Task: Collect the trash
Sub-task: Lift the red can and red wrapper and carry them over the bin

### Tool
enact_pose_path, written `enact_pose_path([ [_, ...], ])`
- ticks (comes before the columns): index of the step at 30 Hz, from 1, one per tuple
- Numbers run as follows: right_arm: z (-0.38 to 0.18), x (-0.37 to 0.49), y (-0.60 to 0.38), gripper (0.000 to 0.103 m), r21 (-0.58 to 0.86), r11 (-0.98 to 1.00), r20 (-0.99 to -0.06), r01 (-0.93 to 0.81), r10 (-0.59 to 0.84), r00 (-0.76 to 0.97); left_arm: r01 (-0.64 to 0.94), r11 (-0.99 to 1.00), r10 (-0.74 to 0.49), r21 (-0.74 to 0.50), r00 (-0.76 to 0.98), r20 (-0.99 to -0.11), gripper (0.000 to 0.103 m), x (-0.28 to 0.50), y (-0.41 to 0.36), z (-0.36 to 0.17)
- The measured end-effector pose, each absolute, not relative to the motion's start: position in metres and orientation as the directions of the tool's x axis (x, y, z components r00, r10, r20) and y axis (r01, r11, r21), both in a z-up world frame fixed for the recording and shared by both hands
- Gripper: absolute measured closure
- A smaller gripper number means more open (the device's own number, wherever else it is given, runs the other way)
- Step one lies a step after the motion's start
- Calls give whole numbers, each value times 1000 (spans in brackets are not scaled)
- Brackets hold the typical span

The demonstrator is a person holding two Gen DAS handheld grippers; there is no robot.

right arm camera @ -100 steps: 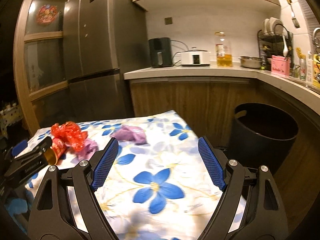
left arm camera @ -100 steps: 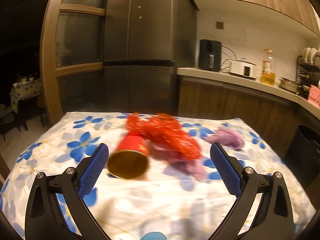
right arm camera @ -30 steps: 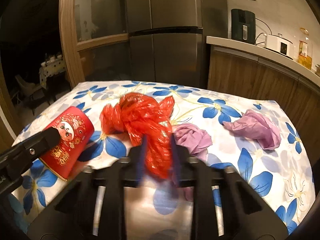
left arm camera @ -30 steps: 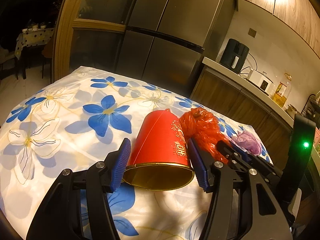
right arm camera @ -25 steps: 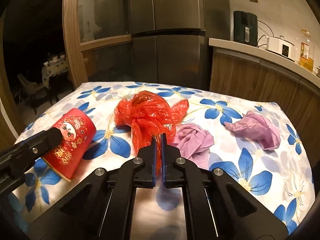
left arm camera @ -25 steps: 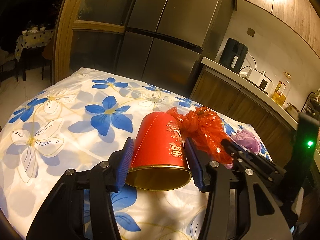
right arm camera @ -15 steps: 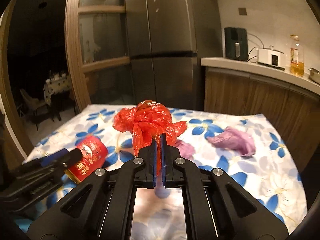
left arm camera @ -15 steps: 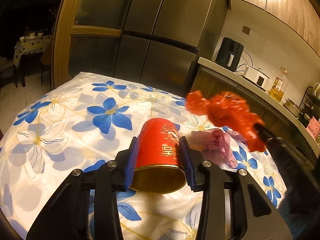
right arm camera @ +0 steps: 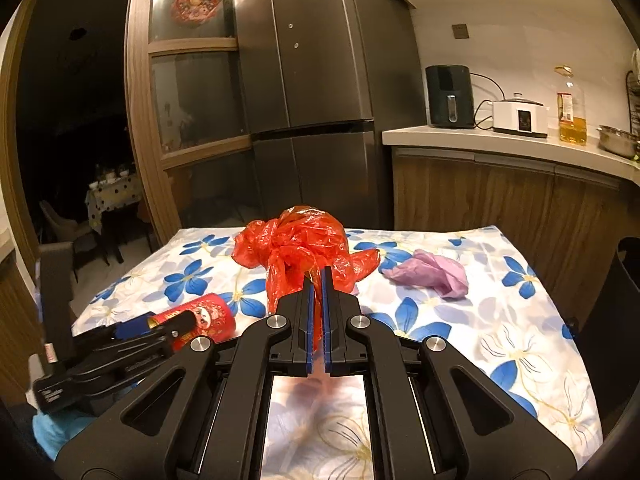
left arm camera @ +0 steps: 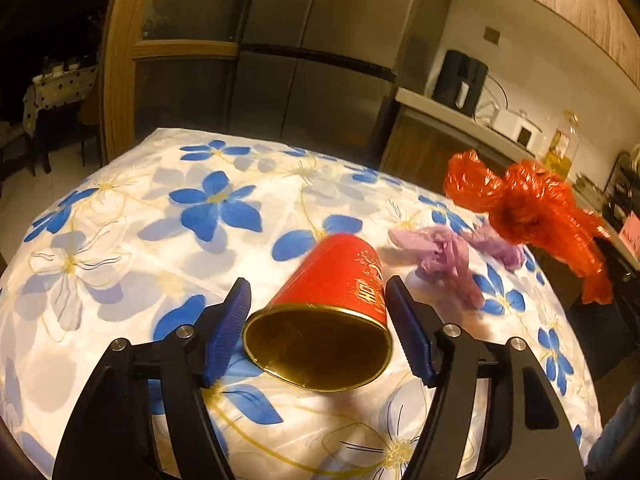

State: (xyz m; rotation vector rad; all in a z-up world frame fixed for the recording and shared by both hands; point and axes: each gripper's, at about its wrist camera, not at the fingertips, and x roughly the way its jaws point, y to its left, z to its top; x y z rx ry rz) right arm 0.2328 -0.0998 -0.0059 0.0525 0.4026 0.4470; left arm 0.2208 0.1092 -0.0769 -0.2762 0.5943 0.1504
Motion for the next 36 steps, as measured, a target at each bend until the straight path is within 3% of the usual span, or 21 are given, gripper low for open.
enact_pose_path([
  [7,-6,224,-105,100,138,905,-366,-402,424,828,-201,964,65,-172,809,-584,41,222,100,-80],
  [14,-4,216,-110,100,135,906,-361,-400,421,832,-174,979,78,-108,803,-591,64,225,87,-80],
  [18,-1,212,-116,100,135,909,-352,-395,417,838,-176,978,81,-108,810,-581,70,221,85,-74],
  [36,16,186,-196,100,156,946,-299,-283,318,900,27,994,-73,-108,888,-454,71,209,-19,-15],
])
